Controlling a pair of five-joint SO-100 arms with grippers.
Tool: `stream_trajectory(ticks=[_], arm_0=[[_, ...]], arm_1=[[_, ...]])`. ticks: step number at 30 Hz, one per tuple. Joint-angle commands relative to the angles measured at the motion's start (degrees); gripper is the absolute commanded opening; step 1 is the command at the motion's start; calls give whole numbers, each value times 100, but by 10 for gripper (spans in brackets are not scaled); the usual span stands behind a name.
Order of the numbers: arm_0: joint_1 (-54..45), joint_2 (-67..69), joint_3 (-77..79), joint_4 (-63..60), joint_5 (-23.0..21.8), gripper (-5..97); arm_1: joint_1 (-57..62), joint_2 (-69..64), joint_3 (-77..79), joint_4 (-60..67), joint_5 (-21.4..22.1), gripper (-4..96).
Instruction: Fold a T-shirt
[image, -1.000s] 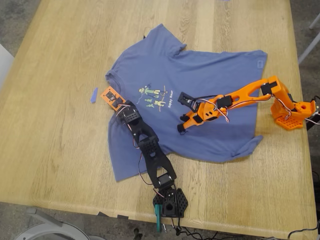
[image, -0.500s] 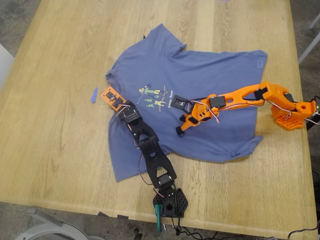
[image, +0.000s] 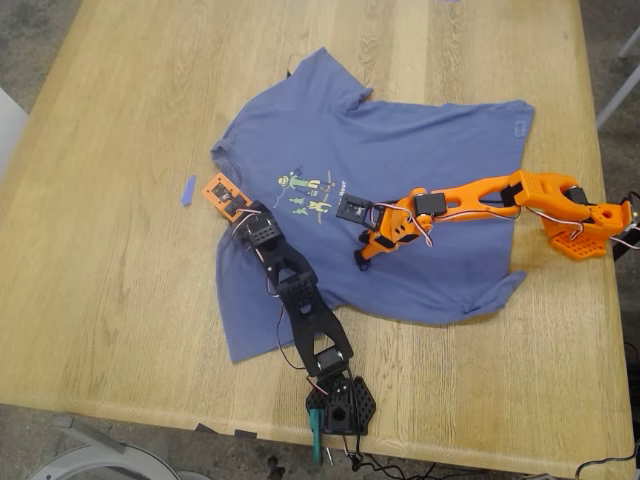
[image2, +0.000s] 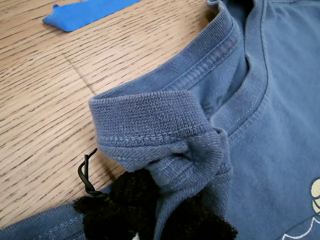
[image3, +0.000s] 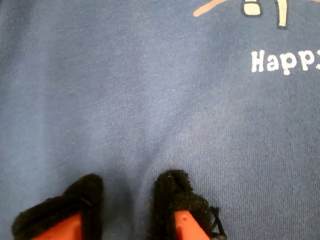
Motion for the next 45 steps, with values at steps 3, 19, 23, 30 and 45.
stream_trajectory(ticks=[3, 19, 23, 30, 45], arm_0=[[606, 53, 158, -44, -53, 7], [905, 281, 650, -325, -53, 1], [949, 448, 940, -448, -149, 0], [1011, 940, 1257, -554, -202, 0], [1151, 2927, 1274, 439, -132, 0]], arm_1=[[-325, -141, -44, 299, -176, 137], [0, -114, -88, 782, 70, 1], [202, -79, -158, 519, 176, 1], [519, 0, -369, -9, 334, 1], [1318, 378, -1811, 756, 97, 0]])
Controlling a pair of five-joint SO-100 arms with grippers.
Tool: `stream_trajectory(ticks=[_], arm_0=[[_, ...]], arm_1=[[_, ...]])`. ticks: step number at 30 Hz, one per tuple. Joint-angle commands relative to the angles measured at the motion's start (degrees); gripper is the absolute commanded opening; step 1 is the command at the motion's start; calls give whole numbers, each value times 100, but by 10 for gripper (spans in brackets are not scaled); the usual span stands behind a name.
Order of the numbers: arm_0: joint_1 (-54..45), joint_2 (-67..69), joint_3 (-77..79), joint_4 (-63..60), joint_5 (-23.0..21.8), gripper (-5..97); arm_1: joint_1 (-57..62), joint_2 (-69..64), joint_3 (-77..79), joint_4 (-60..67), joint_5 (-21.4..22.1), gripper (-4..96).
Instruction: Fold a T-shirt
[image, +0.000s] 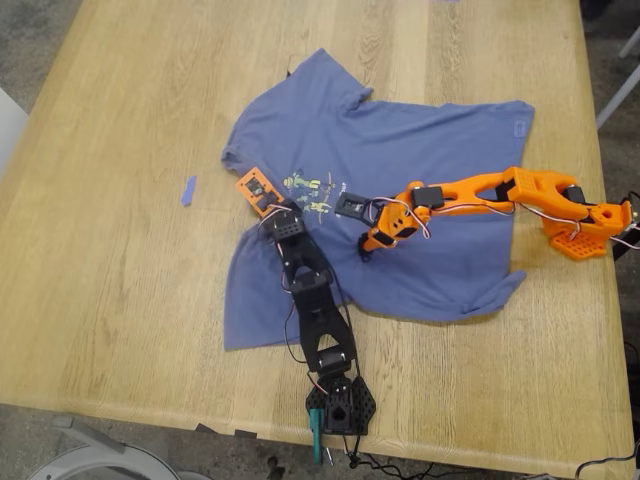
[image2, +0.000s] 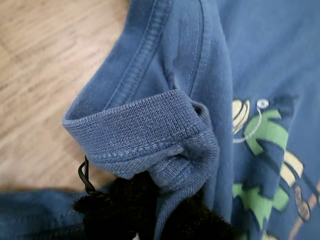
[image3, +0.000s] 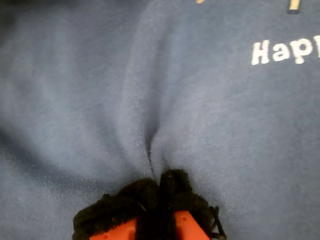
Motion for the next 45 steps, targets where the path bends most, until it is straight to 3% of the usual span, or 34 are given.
stream_trajectory(ticks=[1, 14, 28, 45], arm_0=[[272, 1143, -114, 255, 53, 0], [712, 2364, 0, 817, 88, 0], [1336, 3938, 914, 1028, 114, 0], [3076, 4166, 809, 1099, 158, 0]], arm_1=[[202, 141, -475, 255, -70, 0], [633, 290, -1635, 791, -114, 0], [1310, 413, -2013, 299, -281, 0], [1863, 237, -2312, -536, -369, -1]])
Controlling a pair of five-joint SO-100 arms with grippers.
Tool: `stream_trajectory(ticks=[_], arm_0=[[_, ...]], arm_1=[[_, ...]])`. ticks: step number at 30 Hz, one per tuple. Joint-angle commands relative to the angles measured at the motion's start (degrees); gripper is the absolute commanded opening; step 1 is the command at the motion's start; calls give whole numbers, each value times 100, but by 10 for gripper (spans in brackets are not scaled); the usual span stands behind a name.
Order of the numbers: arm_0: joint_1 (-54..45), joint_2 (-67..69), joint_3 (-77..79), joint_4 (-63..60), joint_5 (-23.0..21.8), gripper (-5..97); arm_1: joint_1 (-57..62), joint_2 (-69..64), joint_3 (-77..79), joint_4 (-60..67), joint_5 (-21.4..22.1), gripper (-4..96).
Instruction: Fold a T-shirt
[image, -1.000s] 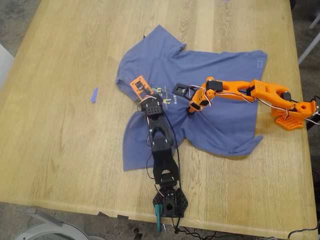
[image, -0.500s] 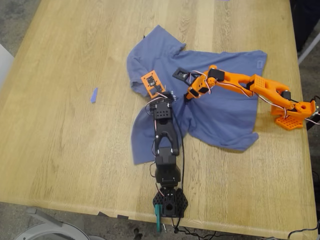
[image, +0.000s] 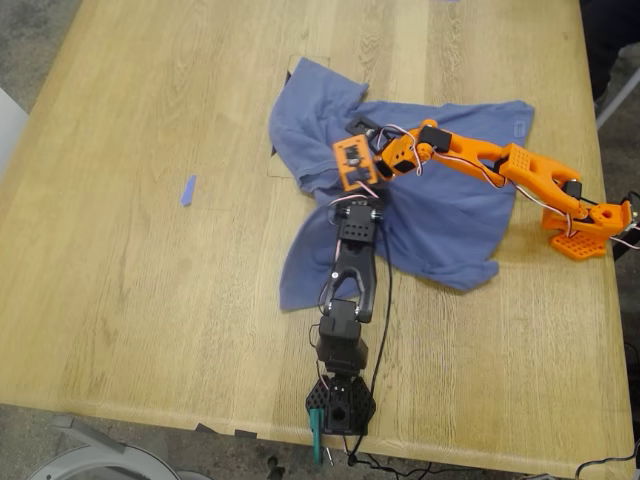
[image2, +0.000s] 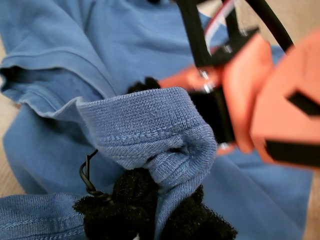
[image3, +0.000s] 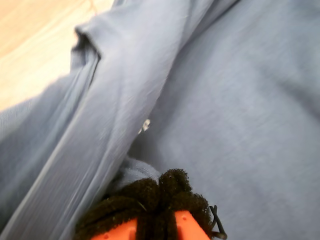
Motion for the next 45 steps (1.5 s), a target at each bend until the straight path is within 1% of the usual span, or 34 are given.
stream_trajectory(ticks=[1, 7, 15, 25, 33, 45], arm_0=[[299, 896, -255, -9, 70, 0], [747, 809, -387, -9, 79, 0], [1582, 422, -773, -105, 97, 0], [2540, -545, -1600, -158, 88, 0], [3217, -1283, -1652, -650, 62, 0], [4017, -1802, -1635, -712, 62, 0]], arm_1=[[185, 246, -501, -105, -62, -1], [475, 237, -615, -193, -149, -1], [879, 193, -650, -413, -229, -1], [1274, -132, -1046, -545, -220, -1], [1521, -246, -1072, -686, -185, -1], [2030, -501, -1072, -932, -158, -1]])
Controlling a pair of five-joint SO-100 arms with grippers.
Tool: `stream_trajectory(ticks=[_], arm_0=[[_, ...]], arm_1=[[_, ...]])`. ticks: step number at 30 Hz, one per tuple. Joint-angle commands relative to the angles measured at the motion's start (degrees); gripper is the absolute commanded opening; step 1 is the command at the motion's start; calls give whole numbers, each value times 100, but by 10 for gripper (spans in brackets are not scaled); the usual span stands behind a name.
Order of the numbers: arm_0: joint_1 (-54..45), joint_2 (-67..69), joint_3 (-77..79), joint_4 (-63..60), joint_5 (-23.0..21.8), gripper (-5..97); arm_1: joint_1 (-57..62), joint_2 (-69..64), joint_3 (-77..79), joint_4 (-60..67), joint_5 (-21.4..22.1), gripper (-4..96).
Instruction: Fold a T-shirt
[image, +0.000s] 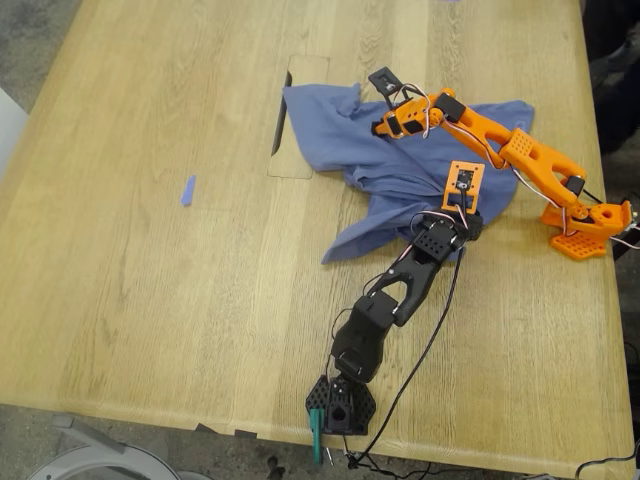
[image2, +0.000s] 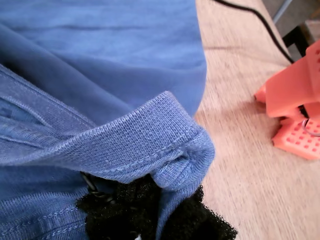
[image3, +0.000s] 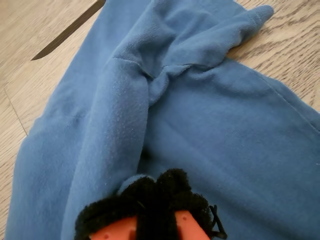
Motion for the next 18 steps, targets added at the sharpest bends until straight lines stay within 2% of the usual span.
stream_trajectory(ticks=[1, 15, 18], arm_0=[[1020, 88, -650, -141, -9, 0], [1564, -1151, -1450, -281, -62, 3], [1573, -1283, -1380, -281, -35, 65]], arm_1=[[325, 79, -413, -308, 44, -1], [457, -97, -422, -404, 114, -1], [501, -53, -422, -343, 105, -1]])
